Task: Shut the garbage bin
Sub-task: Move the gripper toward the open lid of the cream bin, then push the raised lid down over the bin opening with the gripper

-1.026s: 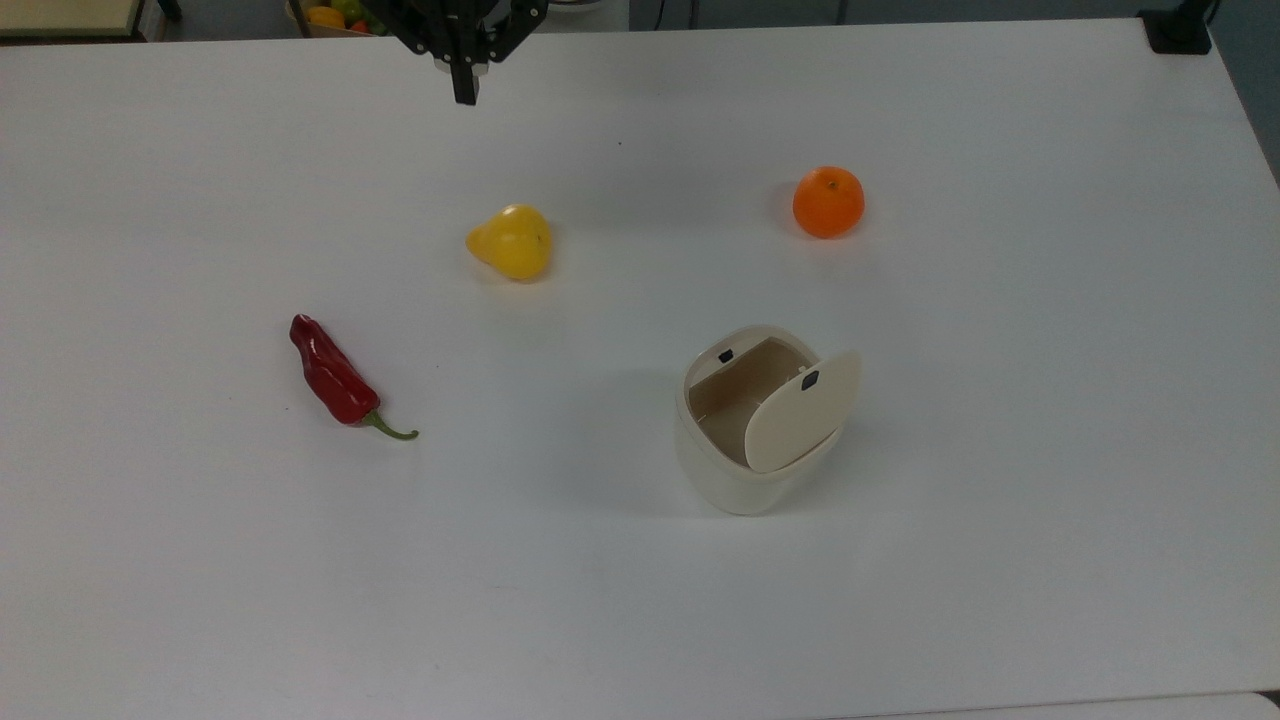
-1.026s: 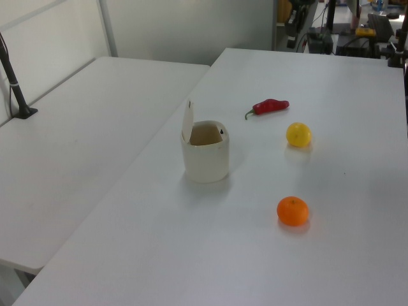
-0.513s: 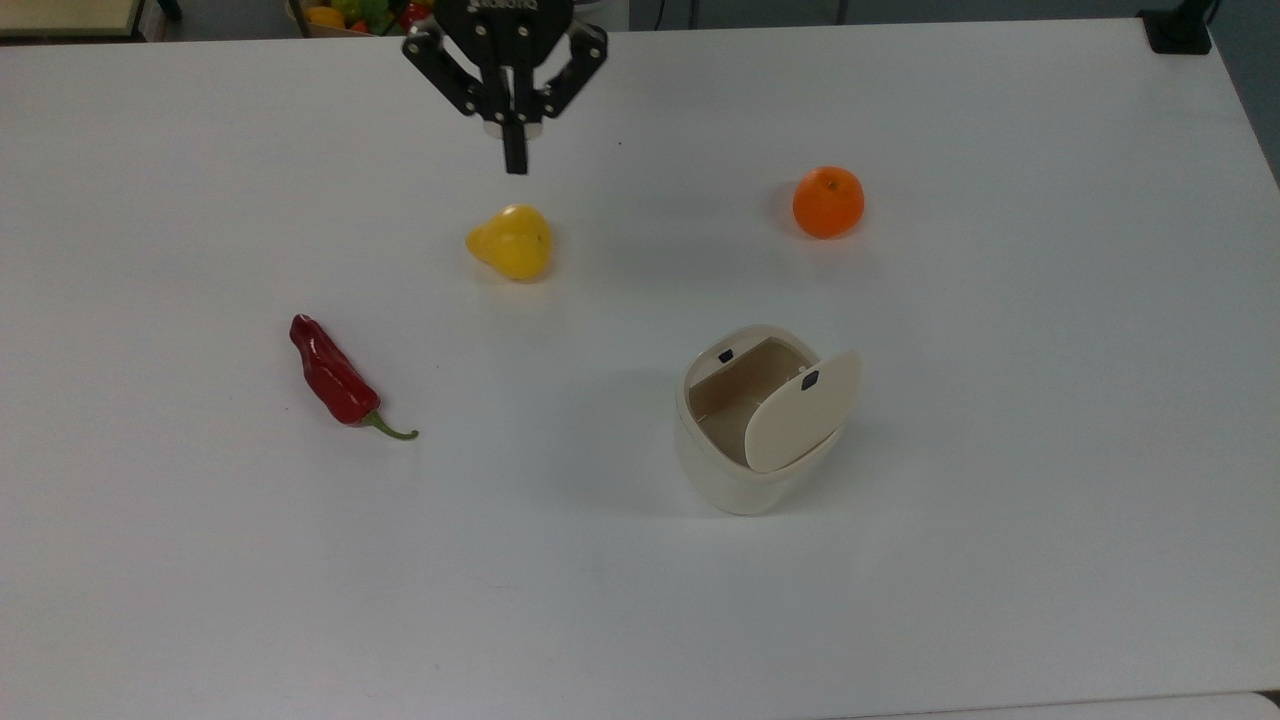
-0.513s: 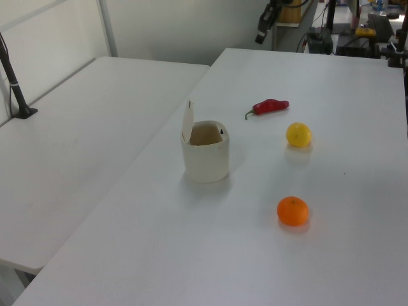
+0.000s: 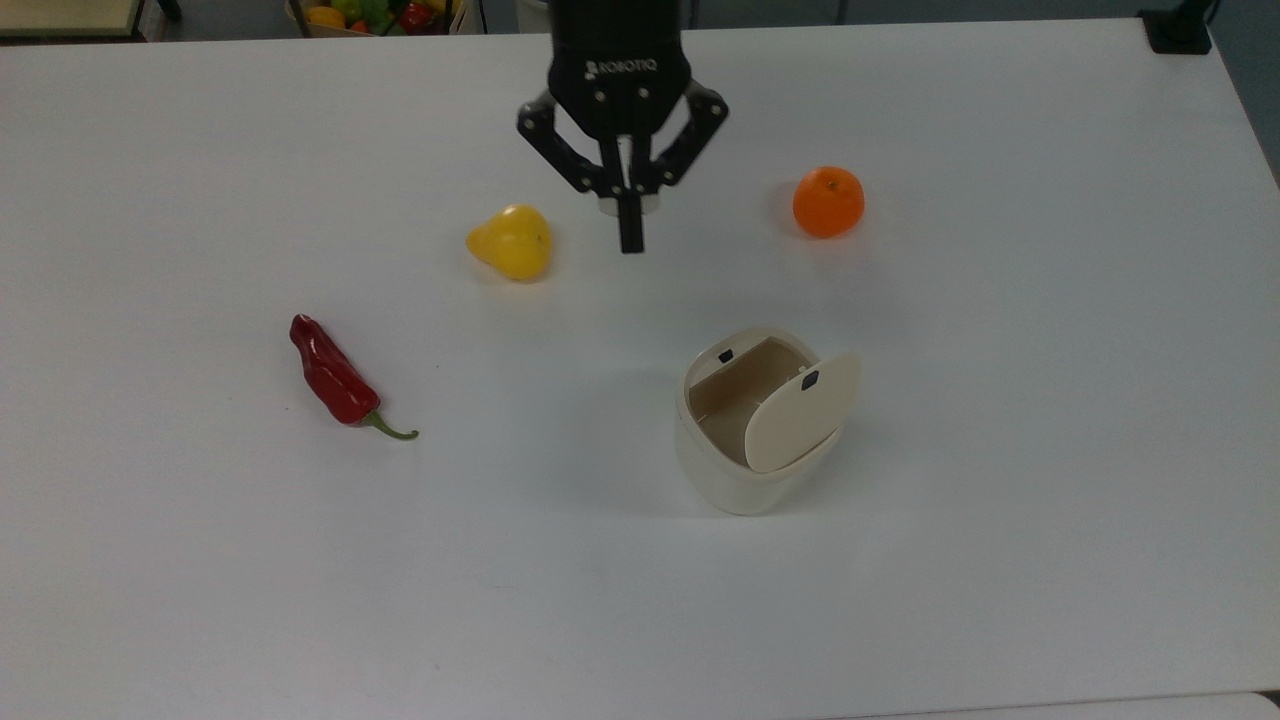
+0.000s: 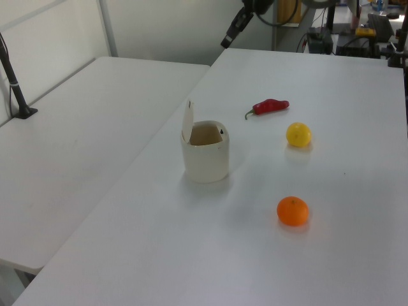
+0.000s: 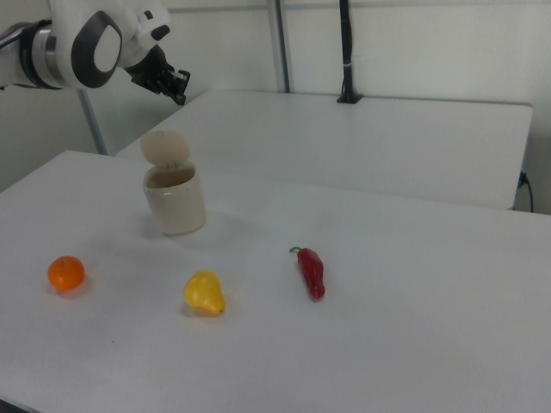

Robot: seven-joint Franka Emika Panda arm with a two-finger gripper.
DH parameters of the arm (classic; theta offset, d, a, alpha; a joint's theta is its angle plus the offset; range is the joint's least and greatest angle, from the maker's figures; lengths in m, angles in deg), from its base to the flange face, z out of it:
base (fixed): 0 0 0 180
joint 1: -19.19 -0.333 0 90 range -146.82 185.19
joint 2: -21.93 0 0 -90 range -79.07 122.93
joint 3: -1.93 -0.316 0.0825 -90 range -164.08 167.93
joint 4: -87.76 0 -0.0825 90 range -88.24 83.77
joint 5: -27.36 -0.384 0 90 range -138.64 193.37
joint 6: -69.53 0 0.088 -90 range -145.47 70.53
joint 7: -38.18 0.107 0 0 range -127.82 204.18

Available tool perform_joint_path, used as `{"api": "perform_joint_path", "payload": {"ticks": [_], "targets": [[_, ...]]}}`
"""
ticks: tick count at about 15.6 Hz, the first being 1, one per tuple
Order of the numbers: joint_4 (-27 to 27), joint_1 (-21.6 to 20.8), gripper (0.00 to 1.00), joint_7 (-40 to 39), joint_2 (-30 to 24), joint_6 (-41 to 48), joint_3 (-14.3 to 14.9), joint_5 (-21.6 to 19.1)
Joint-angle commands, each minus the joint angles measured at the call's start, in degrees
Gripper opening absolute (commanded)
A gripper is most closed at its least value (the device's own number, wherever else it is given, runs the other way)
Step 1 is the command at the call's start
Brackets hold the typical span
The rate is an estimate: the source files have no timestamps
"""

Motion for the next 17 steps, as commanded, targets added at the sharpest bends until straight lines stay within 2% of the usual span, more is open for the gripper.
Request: {"api": "perform_joint_path", "payload": {"ticks": [1, 4, 17], "targets": [[1.0, -2.0, 0.0, -1.9, 3.2, -7.6, 0.5, -1.1], [1.1, -4.2, 0.0, -2.0, 5.8, -12.0, 0.5, -0.9], [1.4, -8.9, 0.0, -3.2, 15.8, -29.8, 0.4, -0.2]]}}
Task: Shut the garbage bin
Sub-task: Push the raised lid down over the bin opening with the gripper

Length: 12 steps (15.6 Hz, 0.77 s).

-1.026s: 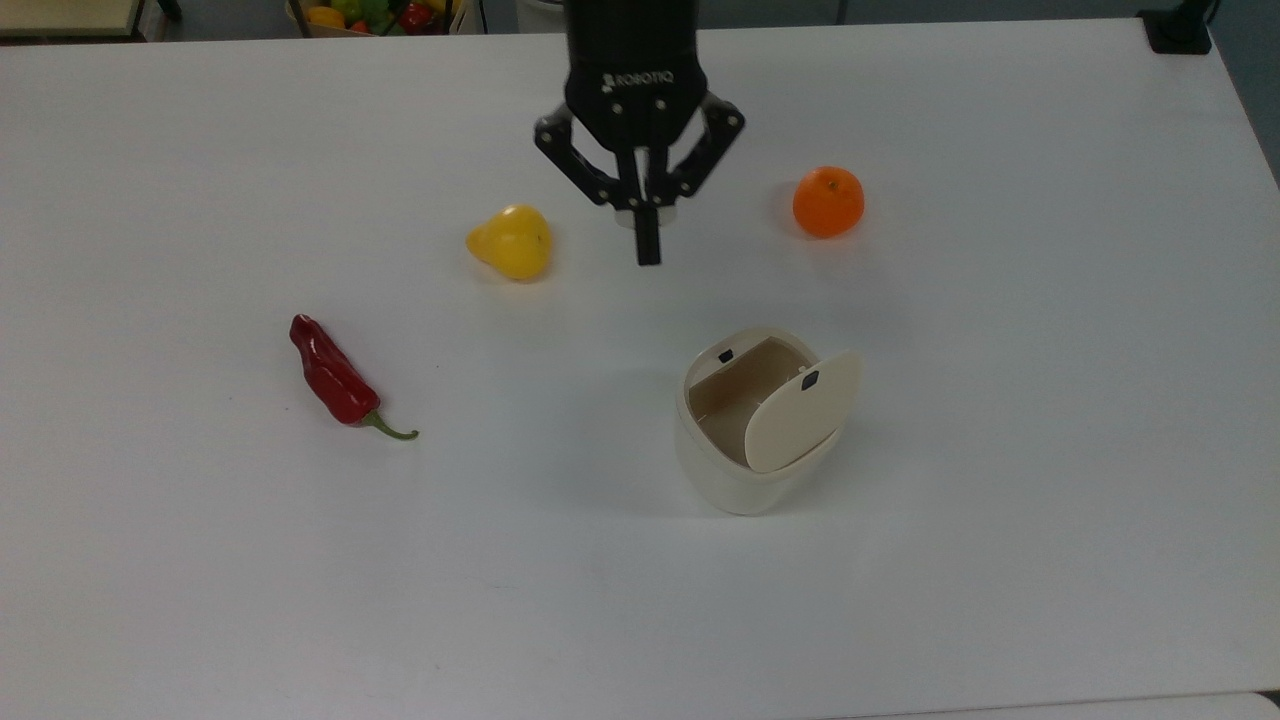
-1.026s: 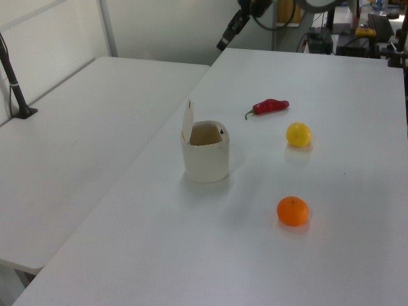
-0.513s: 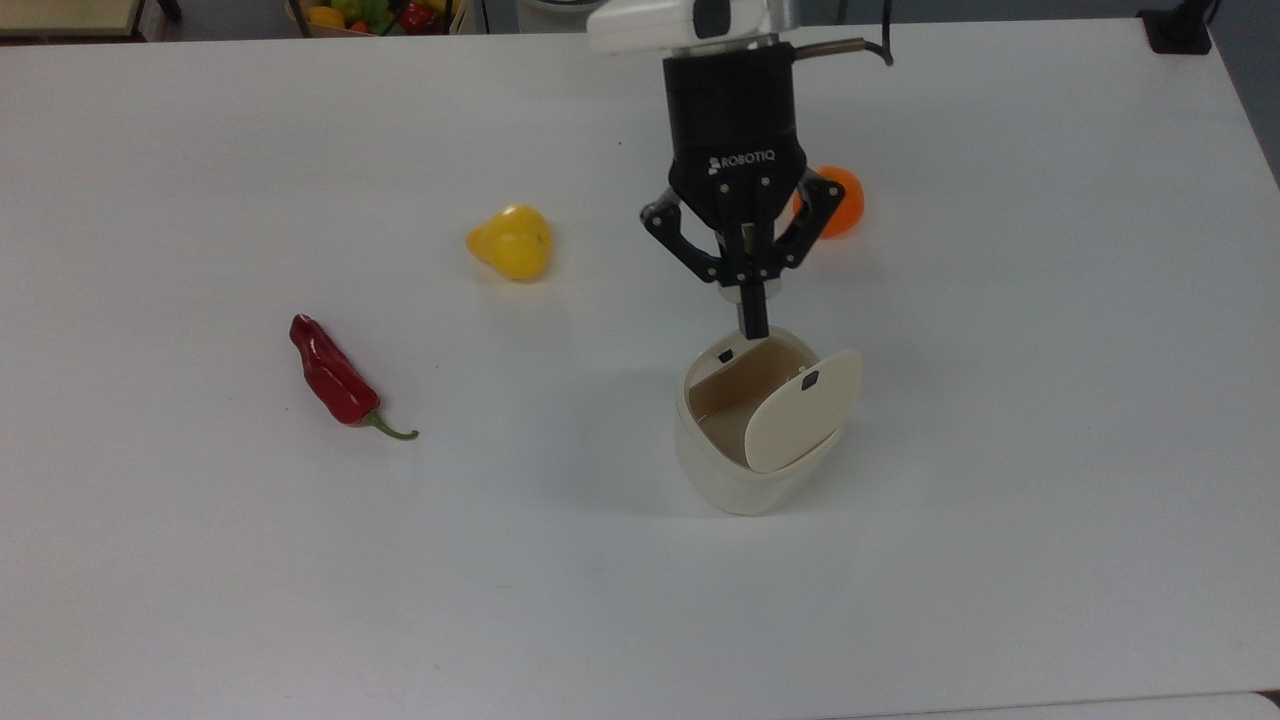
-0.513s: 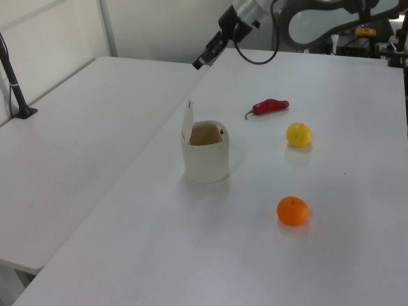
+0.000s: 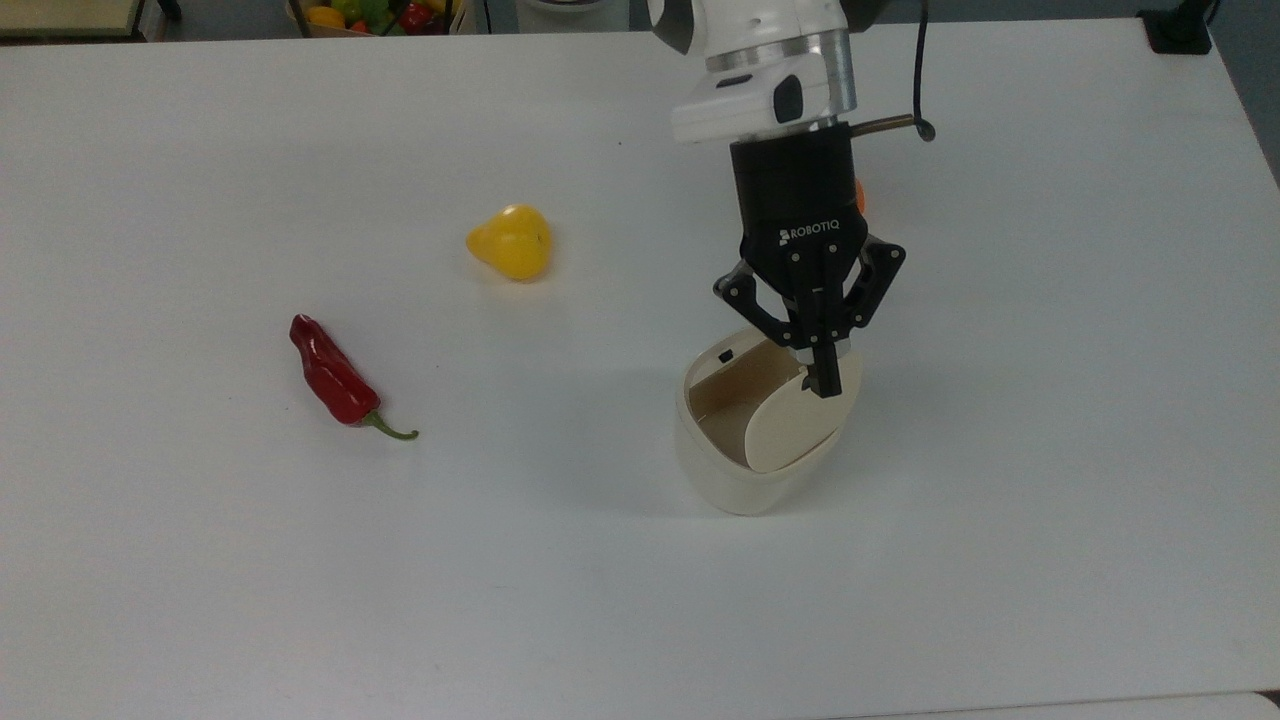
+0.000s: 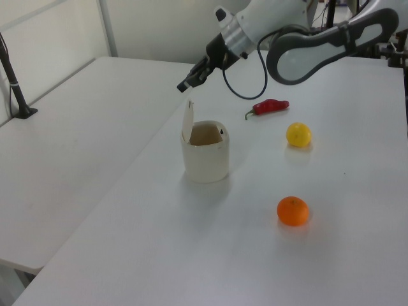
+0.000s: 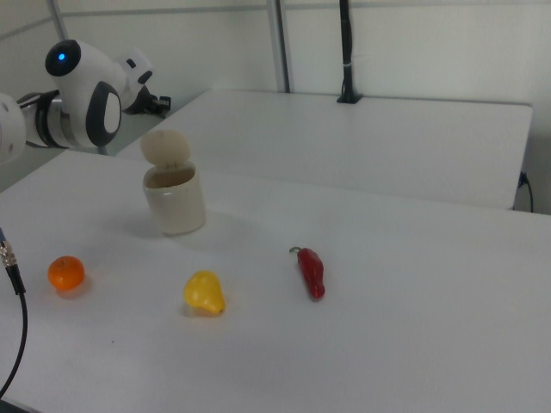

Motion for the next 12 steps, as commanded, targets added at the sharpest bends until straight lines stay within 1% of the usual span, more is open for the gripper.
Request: {"api": "perform_joint_path", "payload": {"ticks": [1, 5, 8, 12], "targets": [[1.1, -1.0, 0.0, -1.4, 2.3, -2.9, 0.4, -0.2], [1.1, -0.9, 0.0, -2.9, 1.4, -1.9, 0.4, -0.7], [1.1, -0.9, 0.0, -3.1, 0.1, 2.7, 0.4, -0.6], [1.1, -0.9, 0.0, -4.7, 0.2, 4.0, 0.4, -0.6]]}}
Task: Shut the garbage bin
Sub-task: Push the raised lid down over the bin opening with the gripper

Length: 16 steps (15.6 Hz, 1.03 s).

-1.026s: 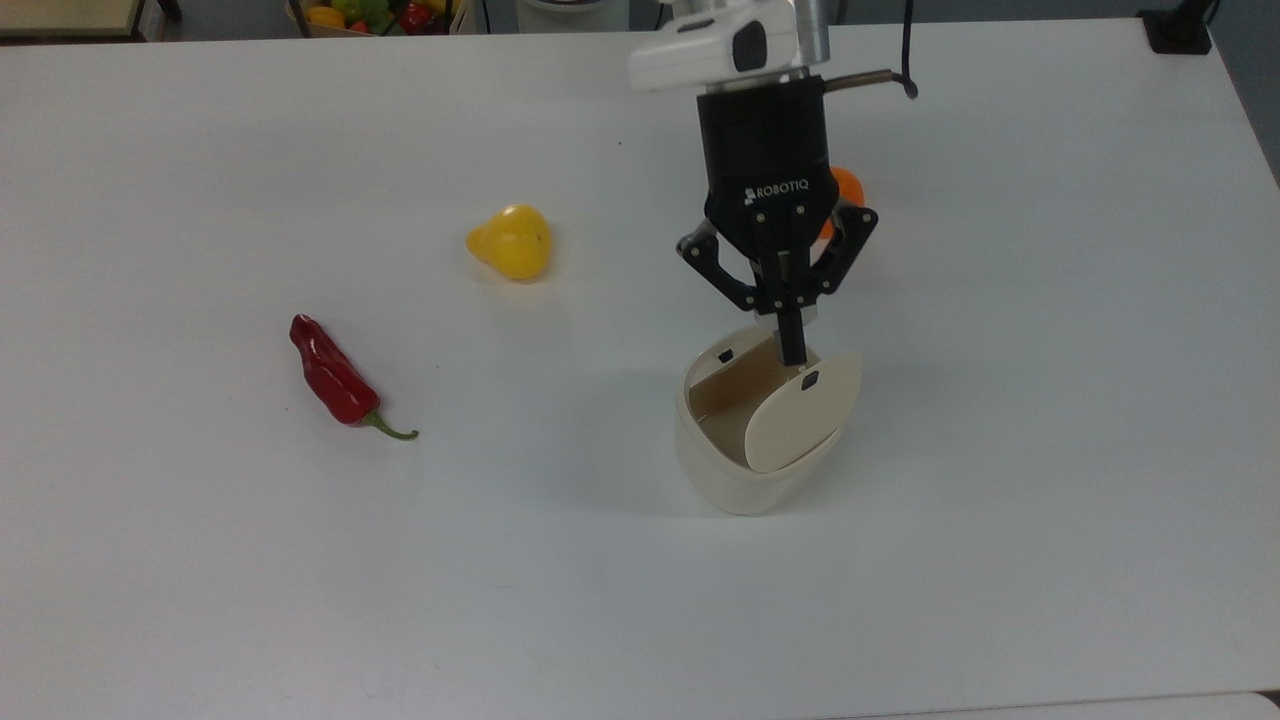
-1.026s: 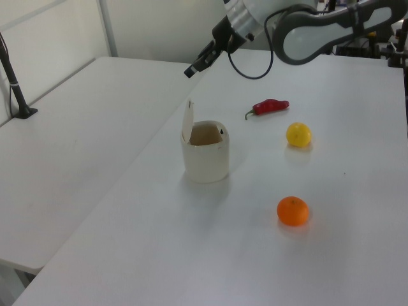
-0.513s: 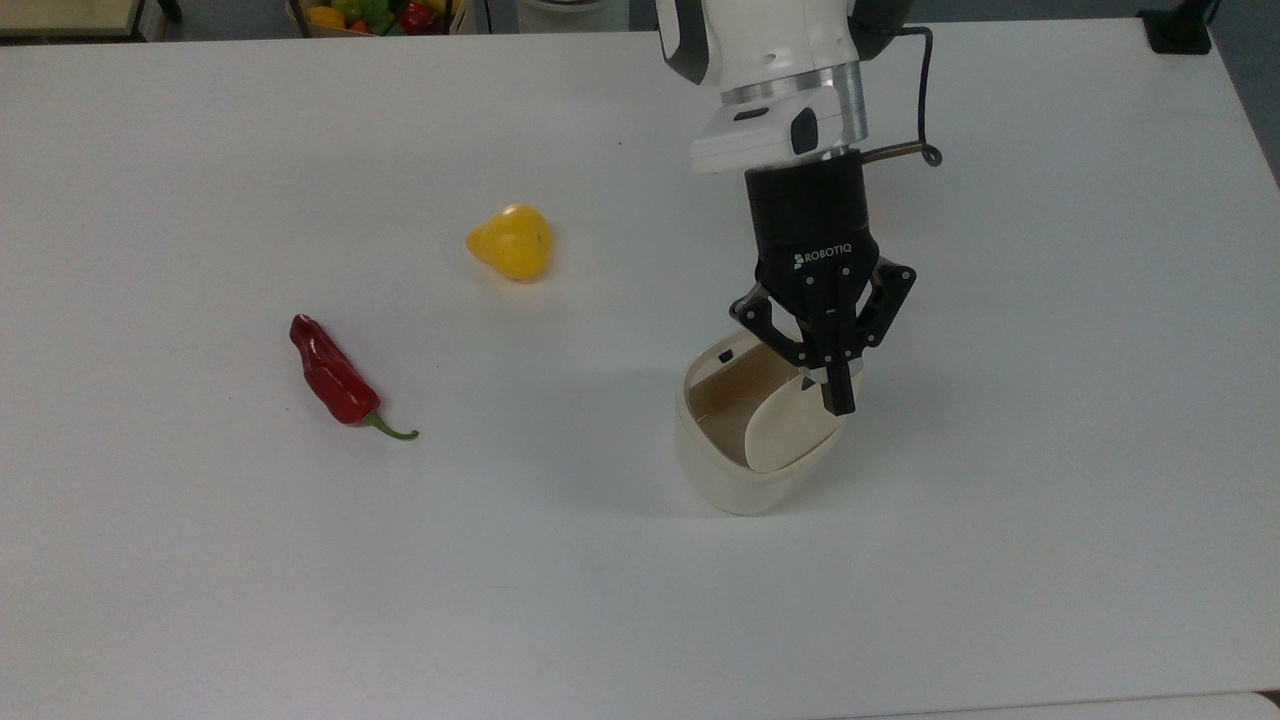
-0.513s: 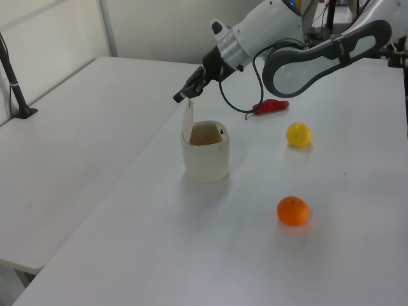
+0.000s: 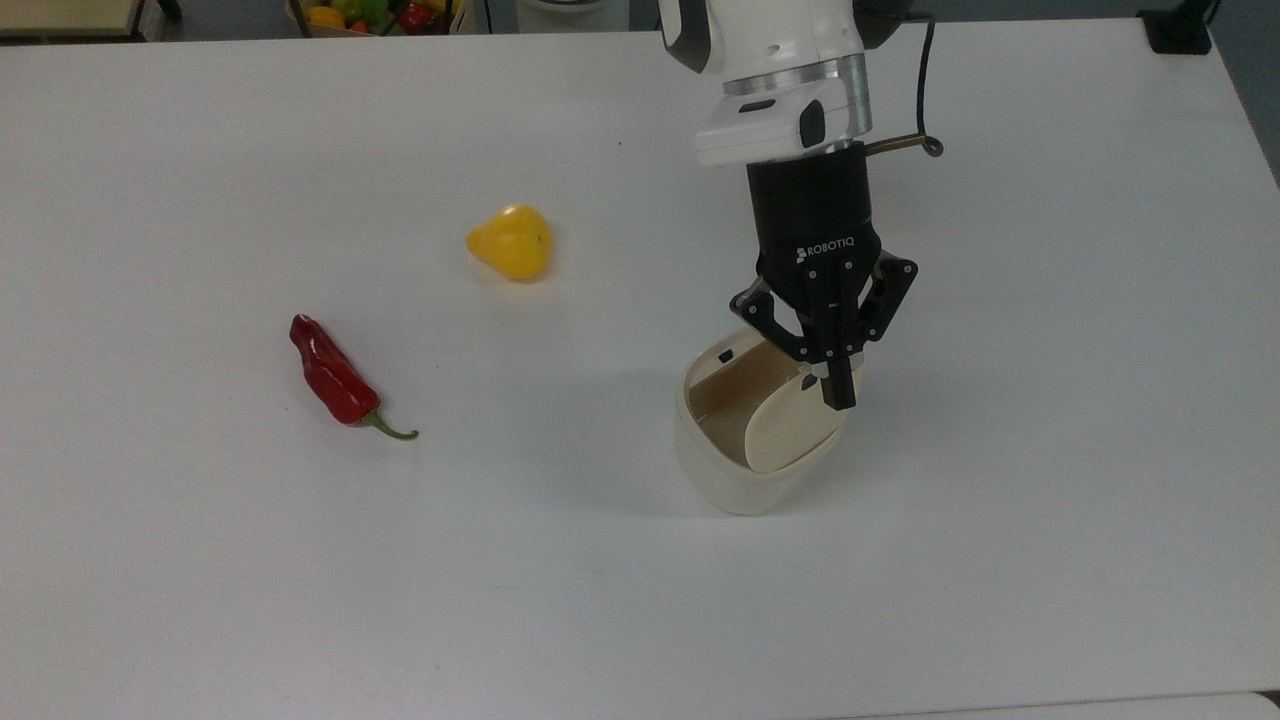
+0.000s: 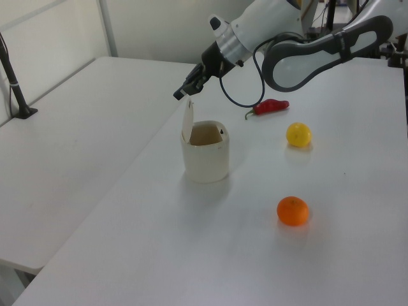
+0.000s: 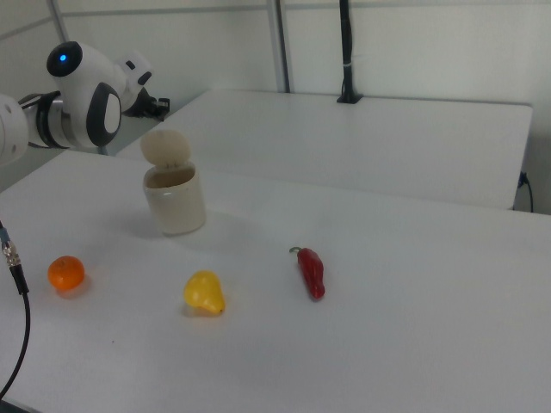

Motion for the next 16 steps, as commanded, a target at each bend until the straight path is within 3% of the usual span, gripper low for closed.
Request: {"api": "perform_joint_path", "payload": {"ticks": [1, 8, 16], "targets": [[-1.0, -0.4, 0.0, -2.4, -1.4, 2.3, 0.4, -0.6], [-1.0, -0.4, 0.0, -4.5, -1.5, 7.8, 0.4, -0.8], [-1.0, 0.1, 0.0, -6.9, -3.7, 20.3, 0.5, -0.4]]}}
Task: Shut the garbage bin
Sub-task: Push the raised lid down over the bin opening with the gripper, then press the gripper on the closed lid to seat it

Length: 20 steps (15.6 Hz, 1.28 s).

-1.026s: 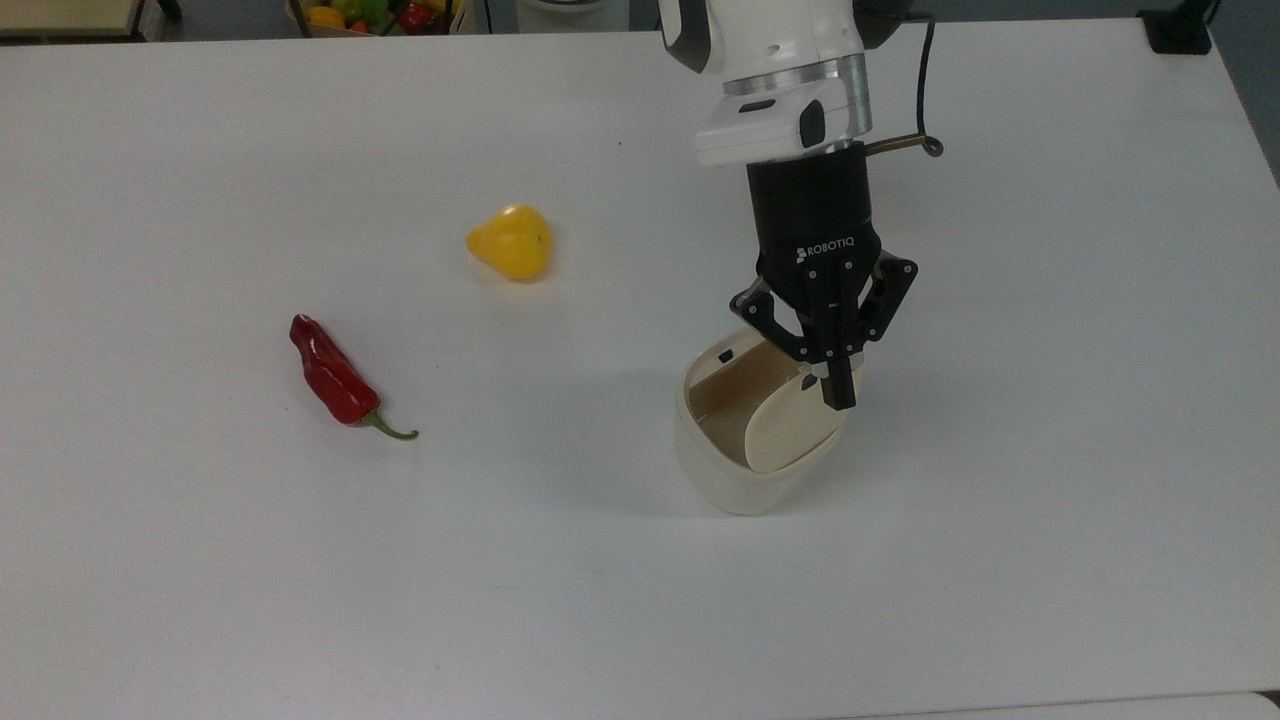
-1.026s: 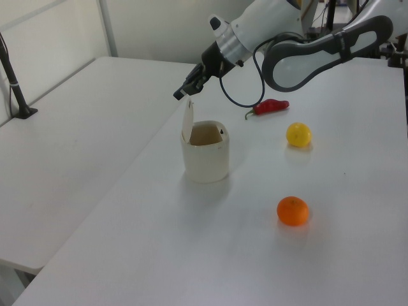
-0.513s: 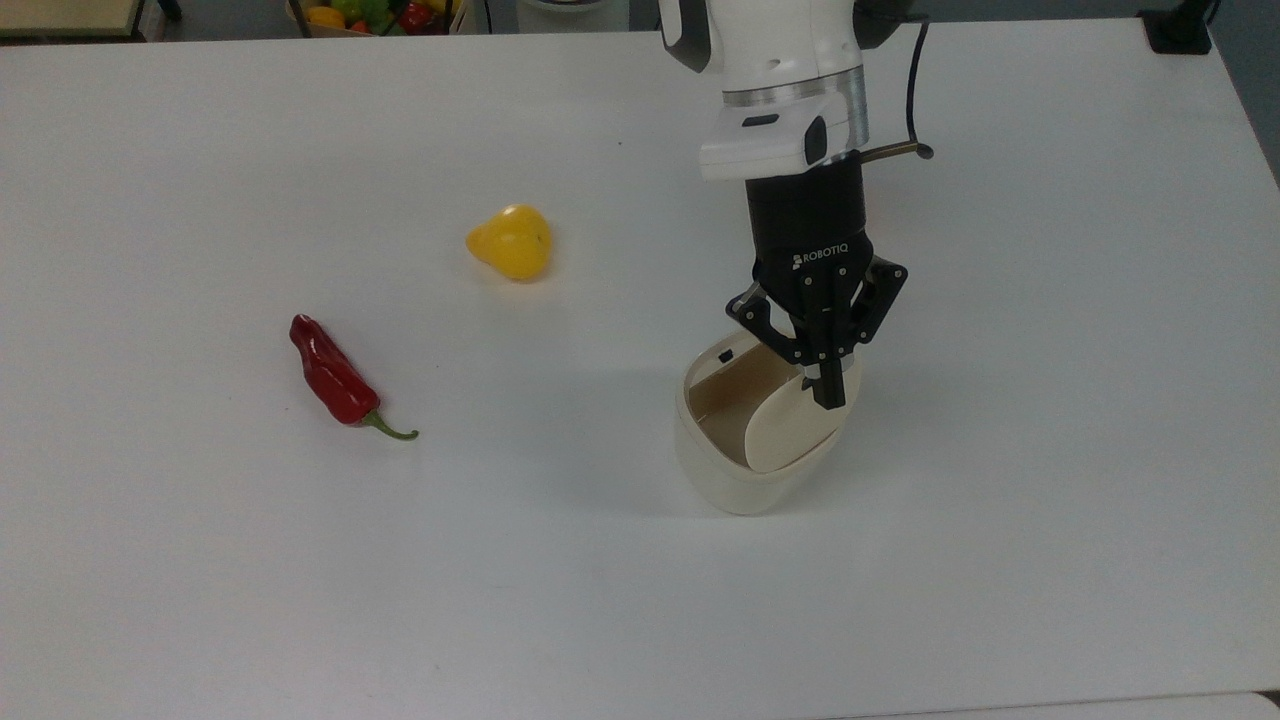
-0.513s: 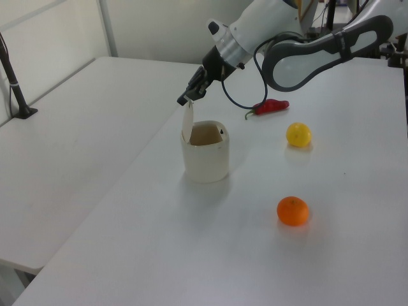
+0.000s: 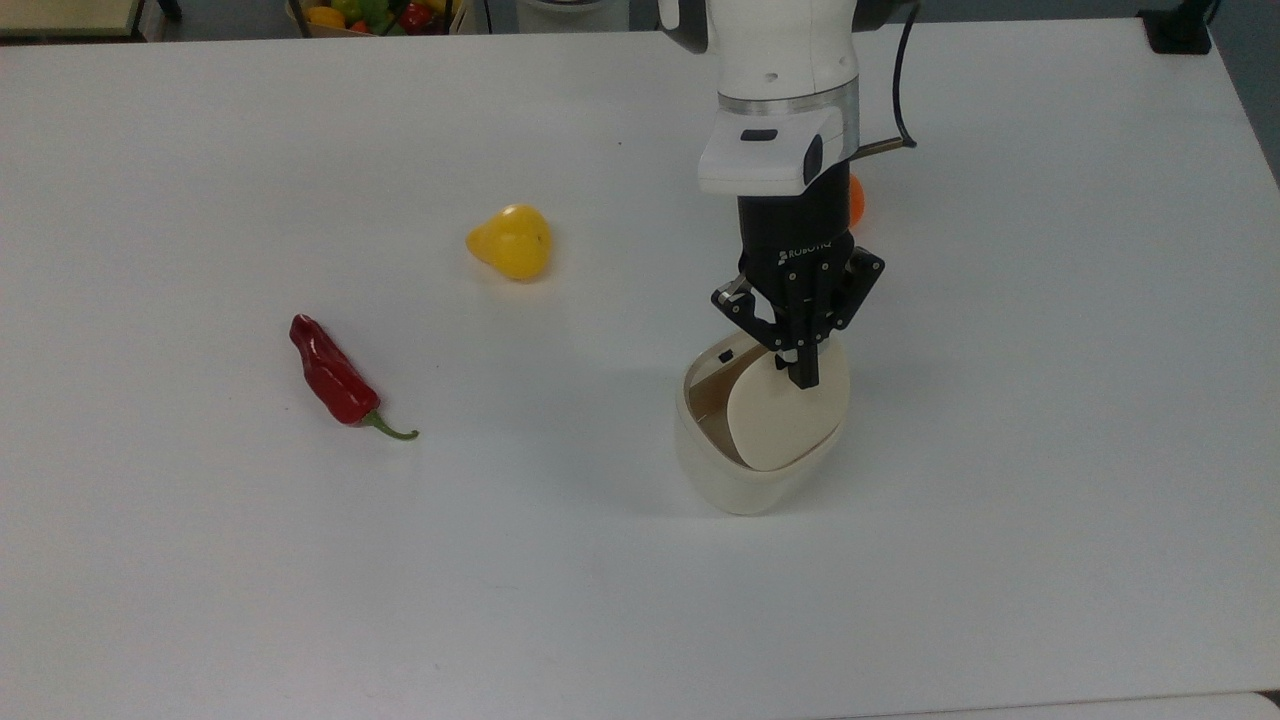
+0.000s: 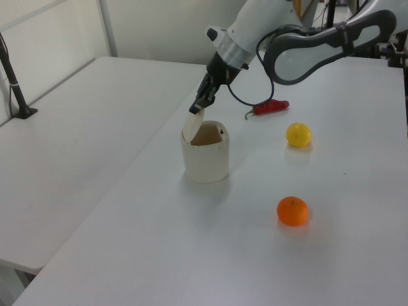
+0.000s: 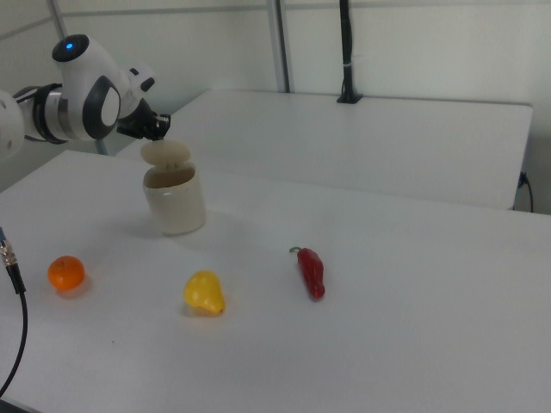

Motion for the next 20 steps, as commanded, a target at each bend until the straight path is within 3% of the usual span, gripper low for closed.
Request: {"api": "perform_joint_path", "payload": {"ticks": [1, 11, 20], "targets": [[-1.3, -0.1, 0.0, -2.7, -2.5, 6.1, 0.5, -0.1], [-1.9, 0.4, 0.0, -5.6, -2.1, 13.1, 1.2, 0.2], [-2.1, 0.5, 0.0, -5.7, 0.3, 13.2, 1.2, 0.1]]}}
